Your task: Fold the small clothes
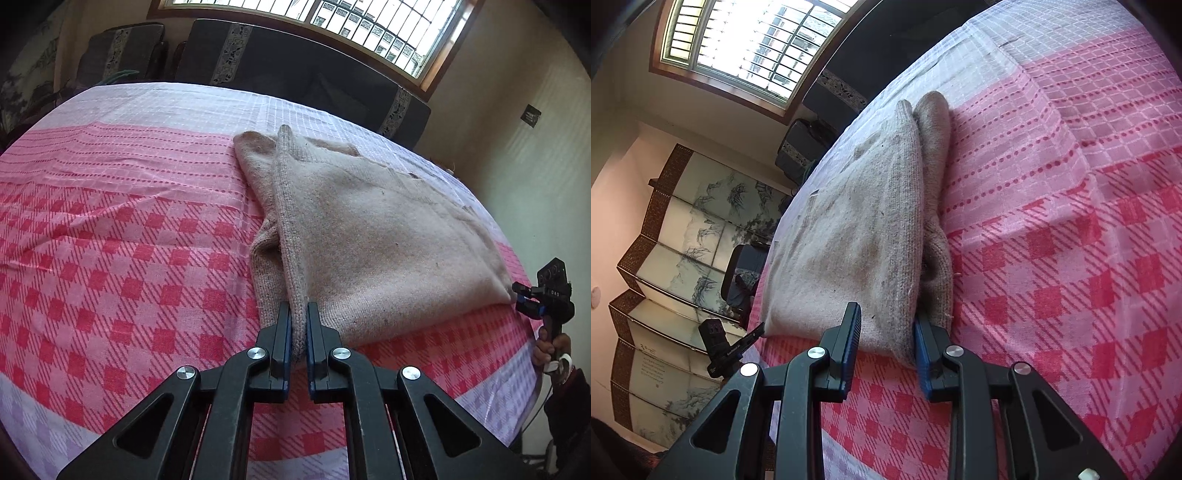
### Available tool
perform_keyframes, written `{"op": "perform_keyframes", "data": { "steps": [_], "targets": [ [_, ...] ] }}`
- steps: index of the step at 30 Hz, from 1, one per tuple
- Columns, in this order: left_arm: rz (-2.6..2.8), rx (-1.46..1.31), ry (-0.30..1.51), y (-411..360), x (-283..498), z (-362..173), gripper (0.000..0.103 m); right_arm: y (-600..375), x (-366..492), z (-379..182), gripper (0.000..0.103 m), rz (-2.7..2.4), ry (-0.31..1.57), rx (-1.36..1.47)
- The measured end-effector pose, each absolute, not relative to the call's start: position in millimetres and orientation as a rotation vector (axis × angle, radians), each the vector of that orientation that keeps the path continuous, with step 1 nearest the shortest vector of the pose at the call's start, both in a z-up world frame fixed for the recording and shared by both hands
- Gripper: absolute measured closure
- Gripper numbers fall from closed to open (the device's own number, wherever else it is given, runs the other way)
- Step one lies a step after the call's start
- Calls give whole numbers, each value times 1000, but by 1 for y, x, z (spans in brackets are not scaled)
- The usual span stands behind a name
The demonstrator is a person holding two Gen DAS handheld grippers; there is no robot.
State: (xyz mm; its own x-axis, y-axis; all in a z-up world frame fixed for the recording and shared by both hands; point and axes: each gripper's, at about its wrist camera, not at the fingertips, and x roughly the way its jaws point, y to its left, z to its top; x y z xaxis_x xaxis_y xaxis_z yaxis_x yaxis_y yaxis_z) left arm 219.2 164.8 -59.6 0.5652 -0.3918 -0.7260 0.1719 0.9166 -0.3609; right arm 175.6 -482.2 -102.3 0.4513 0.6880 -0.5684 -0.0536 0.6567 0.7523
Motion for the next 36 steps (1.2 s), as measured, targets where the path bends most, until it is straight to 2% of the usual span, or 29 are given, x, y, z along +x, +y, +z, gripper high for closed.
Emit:
{"op": "perform_keyframes", "data": {
  "steps": [4,18,20,21,22,25,28,36],
  "targets": [
    [-343,-301,914,171,220,-62,94,-485,176,-103,79,514,1009,734],
    [-202,-66,876,136,209,-52,89,-491,178,-106,82,500,1003,733],
    [-176,-56,872,136,209,-51,83,-489,177,-105,82,490,1001,722],
    [-137,-54,876,139,209,-52,65,-488,177,-104,82,485,1000,714],
    [-112,-67,879,142,210,-53,55,-484,176,-101,82,480,1000,704],
    [-129,-152,885,158,211,-55,53,-478,176,-97,83,466,1005,667],
    [-118,-159,880,163,210,-55,53,-470,177,-93,92,431,1024,594],
    [-79,-84,868,153,209,-52,53,-445,169,-82,93,366,997,446]
  ]
}}
